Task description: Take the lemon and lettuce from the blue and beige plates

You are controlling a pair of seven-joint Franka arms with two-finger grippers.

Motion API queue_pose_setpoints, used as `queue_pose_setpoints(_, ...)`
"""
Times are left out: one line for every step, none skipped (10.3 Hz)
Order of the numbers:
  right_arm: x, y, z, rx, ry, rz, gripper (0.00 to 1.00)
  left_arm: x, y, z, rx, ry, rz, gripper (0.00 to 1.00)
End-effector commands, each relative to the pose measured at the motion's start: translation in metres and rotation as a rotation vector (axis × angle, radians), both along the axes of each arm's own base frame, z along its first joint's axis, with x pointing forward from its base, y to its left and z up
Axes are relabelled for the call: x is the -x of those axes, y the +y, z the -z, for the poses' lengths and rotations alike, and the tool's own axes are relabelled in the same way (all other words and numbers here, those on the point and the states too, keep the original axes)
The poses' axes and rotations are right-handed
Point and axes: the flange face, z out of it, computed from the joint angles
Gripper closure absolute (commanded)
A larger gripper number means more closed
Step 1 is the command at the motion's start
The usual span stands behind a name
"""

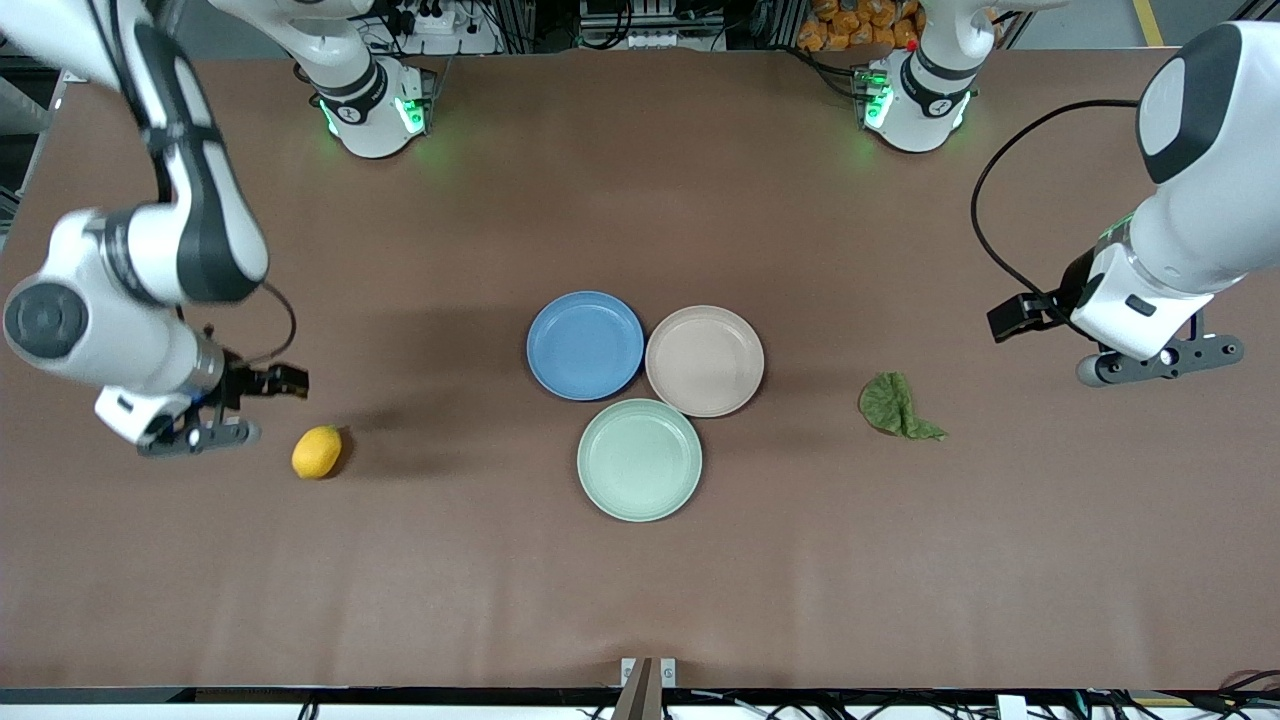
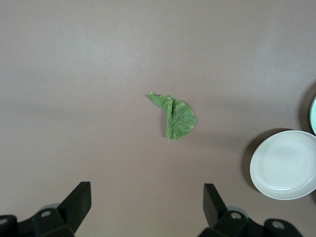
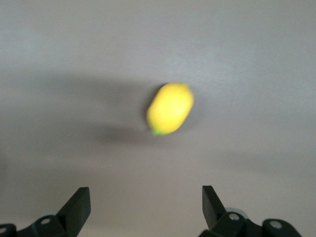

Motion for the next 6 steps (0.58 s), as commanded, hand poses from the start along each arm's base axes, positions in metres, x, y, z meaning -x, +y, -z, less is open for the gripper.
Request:
queue_pose_setpoints(0.035,0.003,-0.043,0.015,-0.053,-0.032,0.00,0.013,0.002,-0.013,-0.013,0.014,-0.002,0.00)
queue_pose_setpoints(0.037,-0.015,-0.055,0.003,-0.066,-0.003,0.00,0.021,0.003,-0.024,-0.017,0.011,-0.030,0.00)
queue_pose_setpoints(0.039,-0.024,-0.070,-0.021,-0.090,-0.003,0.00,0.028,0.004,-0.032,-0.021,0.019,-0.040,0.00)
queue_pose_setpoints(0.041,-0.036,-0.083,-0.022,-0.111,0.005,0.00,0.035,0.003,-0.041,-0.018,0.021,-0.040,0.00)
queue_pose_setpoints(0.042,-0.052,-0.097,-0.021,-0.107,0.033,0.00,0.041,0.003,-0.044,-0.023,0.042,-0.038,0.00)
queue_pose_setpoints(0.041,-0.058,-0.114,-0.037,-0.088,0.053,0.00,0.046,0.003,-0.048,-0.024,0.051,-0.037,0.00)
